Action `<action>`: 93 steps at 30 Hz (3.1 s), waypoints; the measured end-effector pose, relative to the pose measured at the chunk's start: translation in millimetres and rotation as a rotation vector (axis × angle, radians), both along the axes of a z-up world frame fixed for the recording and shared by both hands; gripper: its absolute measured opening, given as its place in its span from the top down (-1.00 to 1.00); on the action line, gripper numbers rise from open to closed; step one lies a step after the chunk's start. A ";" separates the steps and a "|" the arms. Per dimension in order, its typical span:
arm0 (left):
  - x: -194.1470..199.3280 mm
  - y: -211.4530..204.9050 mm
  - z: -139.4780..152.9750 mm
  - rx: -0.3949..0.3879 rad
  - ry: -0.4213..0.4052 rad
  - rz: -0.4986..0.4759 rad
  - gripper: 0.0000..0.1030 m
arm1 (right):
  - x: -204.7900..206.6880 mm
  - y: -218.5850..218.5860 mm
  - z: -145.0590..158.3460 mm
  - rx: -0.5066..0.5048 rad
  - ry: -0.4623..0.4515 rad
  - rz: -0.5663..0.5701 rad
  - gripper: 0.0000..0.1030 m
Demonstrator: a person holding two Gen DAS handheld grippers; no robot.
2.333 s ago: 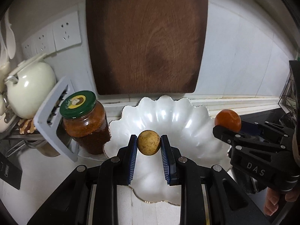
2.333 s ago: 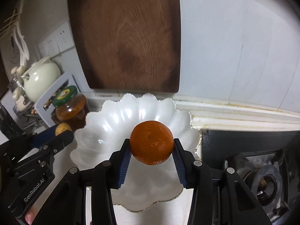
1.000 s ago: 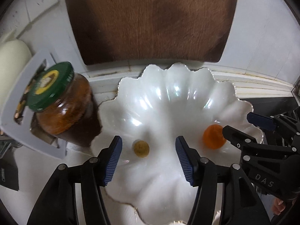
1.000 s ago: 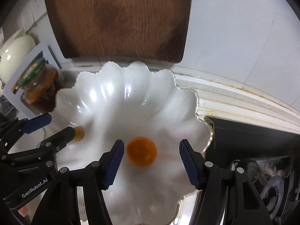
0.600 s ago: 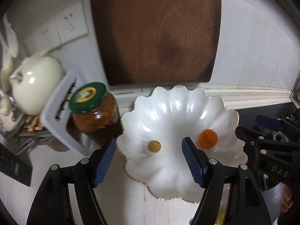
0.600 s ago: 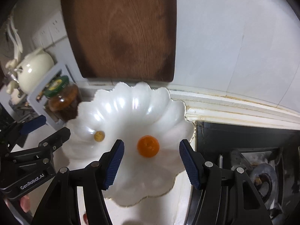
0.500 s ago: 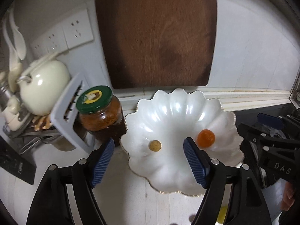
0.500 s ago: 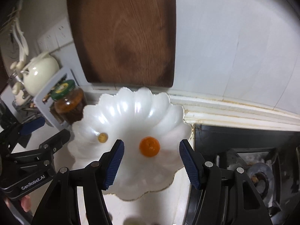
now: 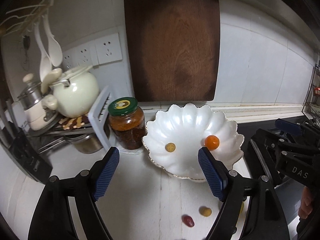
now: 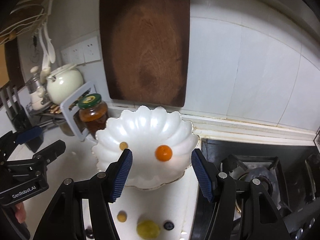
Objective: Organize fruits
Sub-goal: 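Withdraw both open tools from the bowl back toward the remaining fruits, then close the left tool on a dark cherry while the right tool grasps a blueberry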
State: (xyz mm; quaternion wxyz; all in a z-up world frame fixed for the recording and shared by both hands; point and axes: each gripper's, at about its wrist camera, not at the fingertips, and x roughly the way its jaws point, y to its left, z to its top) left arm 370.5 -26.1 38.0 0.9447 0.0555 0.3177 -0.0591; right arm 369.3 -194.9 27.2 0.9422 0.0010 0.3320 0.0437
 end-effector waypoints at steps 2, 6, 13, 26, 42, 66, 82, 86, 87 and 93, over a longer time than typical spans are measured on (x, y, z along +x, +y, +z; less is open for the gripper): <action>-9.9 2.5 2.7 0.000 -0.011 0.003 -0.60 | -8.8 2.9 2.6 0.008 -0.009 0.009 -0.21; -28.9 9.3 7.0 -0.005 -0.026 0.010 -0.61 | -25.6 7.4 7.2 0.018 -0.034 0.020 -0.21; -61.7 17.5 8.4 0.001 -0.047 0.015 -0.62 | -52.5 14.8 10.2 0.021 -0.059 0.051 -0.21; -103.5 20.5 -2.7 0.004 -0.043 0.024 -0.63 | -89.2 17.3 0.7 -0.006 -0.046 0.096 -0.21; -108.5 16.1 -52.6 -0.001 0.124 0.038 -0.62 | -105.7 13.4 -52.1 0.001 0.097 0.100 -0.21; -112.7 3.9 -116.8 0.038 0.208 -0.033 -0.49 | -113.9 17.8 -115.9 -0.022 0.217 0.127 -0.20; -104.4 -10.0 -149.3 0.023 0.272 -0.104 -0.28 | -112.4 23.5 -145.7 -0.020 0.270 0.146 0.07; -102.1 -13.0 -155.5 0.021 0.288 -0.114 -0.24 | -110.4 24.0 -149.6 -0.016 0.278 0.149 0.15; -101.6 -13.3 -157.3 0.023 0.291 -0.115 -0.22 | -109.9 24.3 -150.6 -0.013 0.280 0.149 0.16; -98.2 -12.5 -163.7 0.012 0.307 -0.115 -0.10 | -106.4 27.2 -155.2 -0.007 0.286 0.150 0.21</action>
